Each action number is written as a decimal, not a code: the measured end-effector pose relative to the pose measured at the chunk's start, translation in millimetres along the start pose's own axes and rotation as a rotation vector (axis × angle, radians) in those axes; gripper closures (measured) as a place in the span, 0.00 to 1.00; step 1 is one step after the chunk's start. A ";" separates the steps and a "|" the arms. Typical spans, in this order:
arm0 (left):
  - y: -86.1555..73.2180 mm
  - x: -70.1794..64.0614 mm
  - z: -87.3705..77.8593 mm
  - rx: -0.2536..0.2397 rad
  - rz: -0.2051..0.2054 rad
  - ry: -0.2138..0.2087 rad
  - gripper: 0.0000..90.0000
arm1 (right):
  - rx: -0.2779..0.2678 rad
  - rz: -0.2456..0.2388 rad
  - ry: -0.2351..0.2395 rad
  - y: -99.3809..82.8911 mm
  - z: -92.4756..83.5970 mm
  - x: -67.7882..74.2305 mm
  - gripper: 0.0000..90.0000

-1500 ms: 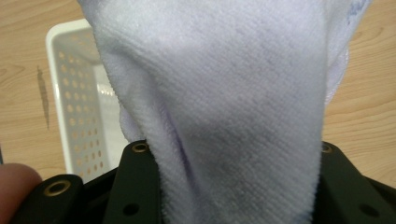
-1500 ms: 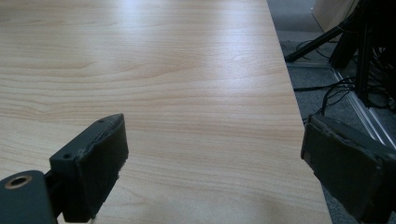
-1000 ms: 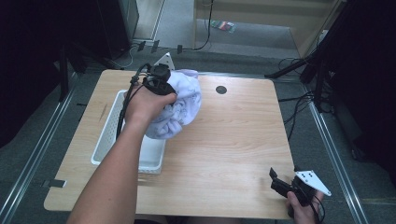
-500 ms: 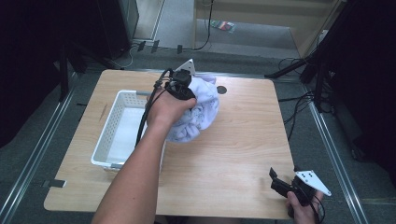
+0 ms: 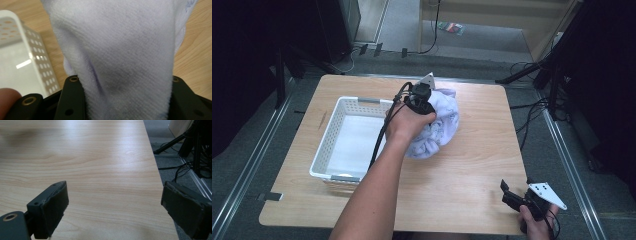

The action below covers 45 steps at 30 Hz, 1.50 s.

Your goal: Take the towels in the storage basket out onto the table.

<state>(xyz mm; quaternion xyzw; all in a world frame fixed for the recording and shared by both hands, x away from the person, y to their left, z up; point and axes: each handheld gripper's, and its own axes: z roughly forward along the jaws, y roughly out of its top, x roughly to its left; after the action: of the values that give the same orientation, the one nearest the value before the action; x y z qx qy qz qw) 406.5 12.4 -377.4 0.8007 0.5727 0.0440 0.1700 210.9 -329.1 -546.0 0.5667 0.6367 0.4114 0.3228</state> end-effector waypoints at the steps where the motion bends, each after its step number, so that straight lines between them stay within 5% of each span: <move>1: -0.6 -1.7 4.8 -0.001 -0.001 0.002 0.63 | 0.000 0.000 0.001 0.0 0.0 0.0 0.08; 7: -6.6 -10.8 36.5 0.028 -0.030 -0.034 0.62 | -0.001 0.002 0.003 0.0 -0.1 -0.1 0.08; 16: -14.7 -22.2 64.9 0.057 0.004 -0.046 0.54 | -0.003 0.003 0.004 0.0 0.2 -0.3 0.08; 19: -15.3 -27.9 69.5 0.081 0.025 -0.035 0.35 | -0.002 0.003 0.003 0.1 0.1 -0.5 0.08; 21: -15.6 -31.3 70.7 0.090 0.049 -0.008 0.14 | -0.002 0.003 0.003 0.1 0.2 -0.5 0.08; 23: -15.8 -31.8 70.4 0.097 0.059 0.007 0.01 | -0.002 0.000 0.002 0.1 0.5 -0.6 0.08; 27: -16.9 -29.5 67.4 0.110 0.086 0.015 0.00 | -0.001 0.003 0.001 0.1 0.2 -0.5 0.08; 45: -18.6 26.6 15.9 0.044 -0.012 0.060 0.00 | 0.000 -0.002 0.000 0.1 0.3 -0.2 0.08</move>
<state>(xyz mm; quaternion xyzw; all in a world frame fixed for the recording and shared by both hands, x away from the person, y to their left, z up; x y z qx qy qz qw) 403.0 39.0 -401.7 0.7991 0.5832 0.0544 0.1352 211.2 -329.2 -546.1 0.5663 0.6371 0.4110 0.3232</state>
